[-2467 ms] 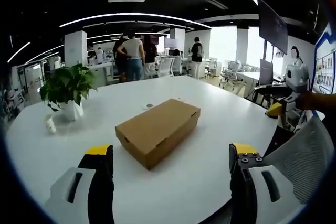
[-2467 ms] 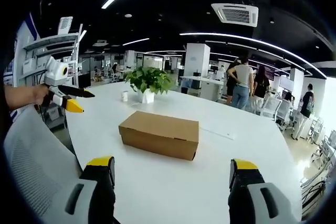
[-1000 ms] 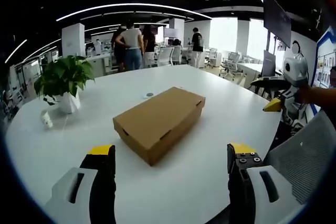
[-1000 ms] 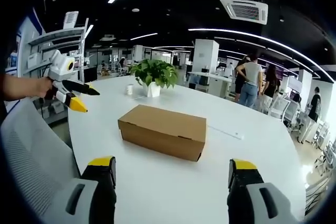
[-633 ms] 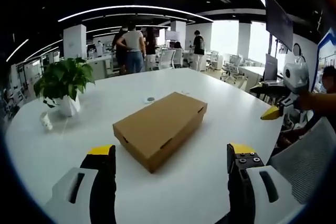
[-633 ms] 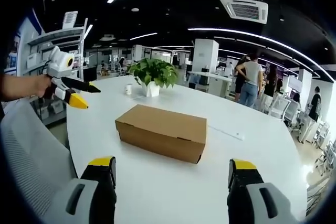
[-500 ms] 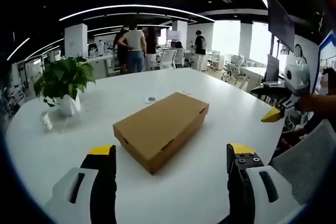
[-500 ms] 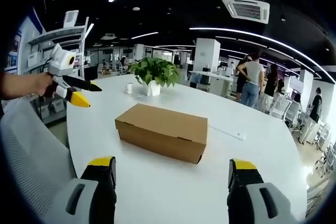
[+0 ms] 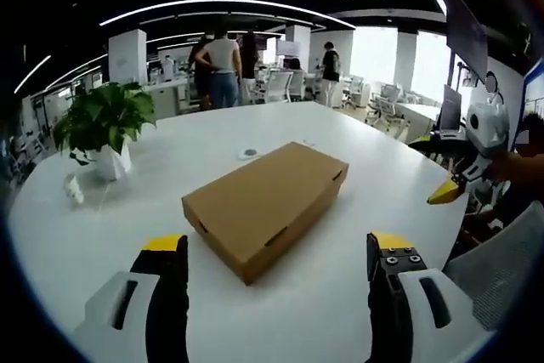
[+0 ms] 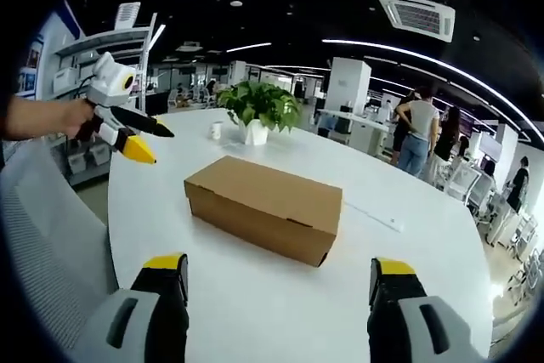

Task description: Operate the shoe box by opening the lid, removing the specified soft item, and placing it in the target area until the item is outside and the box remains undamaged.

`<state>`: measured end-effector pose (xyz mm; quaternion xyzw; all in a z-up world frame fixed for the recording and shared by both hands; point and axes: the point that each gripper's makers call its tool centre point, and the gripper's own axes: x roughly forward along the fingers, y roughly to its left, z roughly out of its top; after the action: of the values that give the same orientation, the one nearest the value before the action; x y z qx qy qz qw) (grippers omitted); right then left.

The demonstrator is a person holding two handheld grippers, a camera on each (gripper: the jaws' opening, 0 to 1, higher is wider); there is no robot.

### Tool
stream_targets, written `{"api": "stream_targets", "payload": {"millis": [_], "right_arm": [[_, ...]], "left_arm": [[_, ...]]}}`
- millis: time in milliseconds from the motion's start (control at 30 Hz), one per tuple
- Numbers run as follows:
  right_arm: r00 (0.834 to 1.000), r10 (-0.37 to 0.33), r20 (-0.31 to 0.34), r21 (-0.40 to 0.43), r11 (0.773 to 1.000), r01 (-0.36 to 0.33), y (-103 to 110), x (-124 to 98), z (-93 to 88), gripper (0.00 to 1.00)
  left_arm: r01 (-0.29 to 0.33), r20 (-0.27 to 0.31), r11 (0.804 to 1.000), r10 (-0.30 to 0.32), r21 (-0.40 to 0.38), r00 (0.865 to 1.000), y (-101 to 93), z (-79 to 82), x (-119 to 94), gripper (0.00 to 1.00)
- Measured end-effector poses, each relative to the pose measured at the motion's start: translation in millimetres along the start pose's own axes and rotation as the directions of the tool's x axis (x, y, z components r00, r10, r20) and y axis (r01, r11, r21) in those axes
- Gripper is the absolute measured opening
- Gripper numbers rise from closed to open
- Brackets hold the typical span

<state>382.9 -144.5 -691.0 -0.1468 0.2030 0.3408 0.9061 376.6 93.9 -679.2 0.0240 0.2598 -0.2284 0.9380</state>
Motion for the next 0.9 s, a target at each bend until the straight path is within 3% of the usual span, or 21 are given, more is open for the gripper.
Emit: {"api": "stream_targets", "payload": {"millis": [533, 900], "right_arm": [[0.997, 0.034, -0.07, -0.069, 0.997, -0.039, -17.8, 20.7, -17.3, 0.86], [0.992, 0.068, -0.102, -0.074, 0.994, -0.076, -22.0, 35.1, -29.8, 0.85]], "left_arm": [[-0.031, -0.057, 0.999, 0.031, -0.013, 0.998, -3.7, -19.4, 23.9, 0.9], [-0.035, -0.099, 0.999, 0.033, -0.01, 0.994, -6.0, -34.7, 36.3, 0.92]]}}
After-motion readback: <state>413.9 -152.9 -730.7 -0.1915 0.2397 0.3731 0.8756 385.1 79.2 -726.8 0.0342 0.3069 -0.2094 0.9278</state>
